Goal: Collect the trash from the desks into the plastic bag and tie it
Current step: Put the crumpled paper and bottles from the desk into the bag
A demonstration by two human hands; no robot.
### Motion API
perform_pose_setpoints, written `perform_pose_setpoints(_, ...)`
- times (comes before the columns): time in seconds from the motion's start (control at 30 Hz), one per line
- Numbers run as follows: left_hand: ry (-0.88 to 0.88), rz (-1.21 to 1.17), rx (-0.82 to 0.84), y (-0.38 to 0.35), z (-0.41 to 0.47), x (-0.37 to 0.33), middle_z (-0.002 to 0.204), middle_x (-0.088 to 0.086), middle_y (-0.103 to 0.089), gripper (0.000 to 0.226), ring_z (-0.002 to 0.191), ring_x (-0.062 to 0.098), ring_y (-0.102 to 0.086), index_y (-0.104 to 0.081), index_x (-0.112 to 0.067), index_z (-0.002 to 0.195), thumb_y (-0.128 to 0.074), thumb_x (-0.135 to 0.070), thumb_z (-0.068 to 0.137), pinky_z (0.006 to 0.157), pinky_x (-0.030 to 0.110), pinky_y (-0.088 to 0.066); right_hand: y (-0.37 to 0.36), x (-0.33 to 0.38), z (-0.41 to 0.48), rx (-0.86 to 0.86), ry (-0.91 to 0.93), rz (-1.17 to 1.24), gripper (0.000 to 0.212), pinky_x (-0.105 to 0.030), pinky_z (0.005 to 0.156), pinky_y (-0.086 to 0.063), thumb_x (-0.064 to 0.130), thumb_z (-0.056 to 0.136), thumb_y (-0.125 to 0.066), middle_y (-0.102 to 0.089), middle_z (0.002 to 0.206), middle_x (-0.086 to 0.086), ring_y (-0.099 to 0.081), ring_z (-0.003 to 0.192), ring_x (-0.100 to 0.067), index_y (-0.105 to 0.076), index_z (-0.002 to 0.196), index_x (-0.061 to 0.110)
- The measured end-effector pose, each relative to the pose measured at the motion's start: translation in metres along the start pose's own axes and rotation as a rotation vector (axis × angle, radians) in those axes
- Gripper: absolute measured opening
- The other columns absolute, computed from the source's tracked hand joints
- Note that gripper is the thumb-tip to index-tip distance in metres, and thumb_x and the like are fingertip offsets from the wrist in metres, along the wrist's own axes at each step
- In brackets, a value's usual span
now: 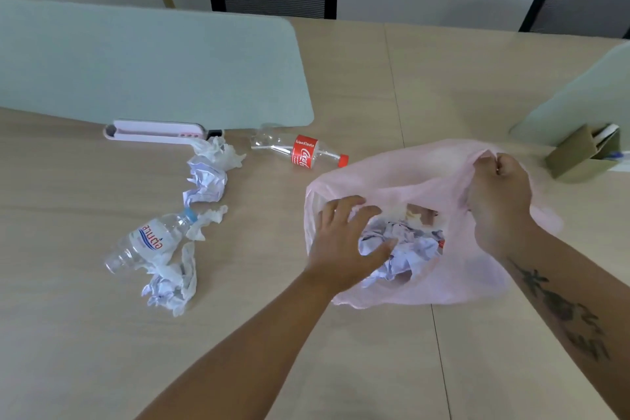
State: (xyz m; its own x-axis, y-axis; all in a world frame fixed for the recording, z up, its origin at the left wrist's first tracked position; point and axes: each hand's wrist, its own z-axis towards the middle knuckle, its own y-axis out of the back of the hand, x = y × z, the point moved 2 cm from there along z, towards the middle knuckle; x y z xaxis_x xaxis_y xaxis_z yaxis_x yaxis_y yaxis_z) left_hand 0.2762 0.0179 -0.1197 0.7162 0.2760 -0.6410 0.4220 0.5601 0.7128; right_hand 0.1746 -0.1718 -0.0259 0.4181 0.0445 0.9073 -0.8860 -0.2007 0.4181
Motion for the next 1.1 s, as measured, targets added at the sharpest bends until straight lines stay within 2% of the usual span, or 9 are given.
perform_pose_setpoints(0.13,0.196,0.276,-0.266,0.045,0.013,0.07,0.136,0.013,-0.05,0.056,0.124,0.043,-0.042,-0.062,-0.02,0.119,-0.056,-0.058,0.078,0.1,0.056,-0.036,-0.013,-0.004,0.006,0.009,0.03,-0.034,0.041,-0.027,0.053,-0.036,0.032,0.096,-0.036,-0.05,0.083,-0.028,-0.046,0.067,-0.027,-0.05,0.089,-0.006)
perform_pose_setpoints(0.27,0.406,0.602,-0.094,0.098,0.025,0.155,0.162,0.007,-0.015,0.075,0.141,0.049,-0.014,-0.045,-0.039,0.14,-0.06,-0.07,0.073,0.108,0.068,-0.02,-0.026,-0.018,0.002,0.054,0.052,-0.089,0.033,-0.036,0.058,-0.043,0.032,0.095,-0.035,-0.05,0.08,-0.022,-0.05,0.071,-0.034,-0.043,0.074,0.009)
perform_pose_setpoints(0.33,0.549,0.705,0.032,0.119,0.03,0.191,0.164,0.003,0.008,0.089,0.143,0.051,-0.004,-0.028,-0.046,0.147,-0.059,-0.077,0.07,0.107,0.07,-0.014,-0.03,-0.022,0.001,0.069,0.062,-0.111,0.032,-0.027,0.051,-0.043,0.032,0.093,-0.035,-0.05,0.078,-0.024,-0.051,0.068,-0.035,-0.043,0.072,0.009)
perform_pose_setpoints(0.43,0.74,0.652,0.266,0.125,0.03,0.226,0.162,0.001,0.013,0.088,0.141,0.049,-0.013,-0.022,-0.046,0.149,-0.059,-0.075,0.074,0.107,0.063,-0.024,-0.034,-0.023,0.0,0.065,0.073,-0.138,0.035,-0.038,0.055,-0.043,0.033,0.093,-0.035,-0.051,0.077,-0.026,-0.051,0.068,-0.036,-0.044,0.076,0.004)
perform_pose_setpoints(0.57,0.588,0.474,0.065,0.102,0.027,0.224,0.124,0.016,-0.041,0.043,0.103,0.044,-0.052,-0.057,-0.019,0.116,-0.07,-0.037,0.079,0.079,0.045,-0.046,-0.039,-0.027,0.0,0.075,0.061,-0.152,0.038,-0.035,0.06,-0.039,0.034,0.094,-0.036,-0.048,0.073,-0.019,-0.047,0.066,-0.028,-0.044,0.08,-0.001)
perform_pose_setpoints(0.73,0.49,0.097,-0.163,0.07,0.035,0.174,0.092,0.003,-0.046,0.031,0.066,0.016,-0.053,-0.055,-0.019,0.098,-0.071,-0.032,0.074,0.059,0.028,-0.044,-0.04,-0.027,0.001,0.067,0.048,-0.16,0.035,-0.03,0.058,-0.037,0.031,0.096,-0.036,-0.044,0.07,-0.013,-0.045,0.065,-0.027,-0.043,0.074,0.005)
perform_pose_setpoints(0.87,0.316,-0.28,-0.28,0.056,0.035,0.094,0.088,-0.009,-0.054,0.027,0.077,-0.004,-0.054,-0.049,-0.041,0.089,-0.07,-0.04,0.071,0.061,0.005,-0.037,-0.035,-0.017,0.006,0.025,0.051,-0.145,0.035,-0.023,0.047,-0.034,0.028,0.099,-0.037,-0.043,0.068,-0.009,-0.041,0.061,-0.025,-0.04,0.069,0.01)
perform_pose_setpoints(1.0,0.193,-0.513,0.026,0.029,0.021,0.02,0.095,-0.014,-0.056,0.033,0.085,0.001,-0.057,-0.05,-0.047,0.092,-0.075,-0.041,0.073,0.071,0.012,-0.043,-0.031,-0.012,0.007,-0.002,0.04,-0.114,0.033,-0.026,0.048,-0.03,0.027,0.1,-0.037,-0.037,0.068,-0.007,-0.035,0.058,-0.02,-0.04,0.074,0.007)
perform_pose_setpoints(1.1,0.112,-0.494,0.434,0.005,0.017,-0.005,0.131,-0.013,-0.042,0.045,0.125,0.002,-0.039,-0.056,-0.043,0.112,-0.081,-0.044,0.074,0.099,0.022,-0.036,-0.029,-0.012,0.007,-0.007,0.022,-0.085,0.032,-0.027,0.052,-0.03,0.027,0.1,-0.038,-0.038,0.067,-0.003,-0.036,0.058,-0.017,-0.041,0.074,0.009)
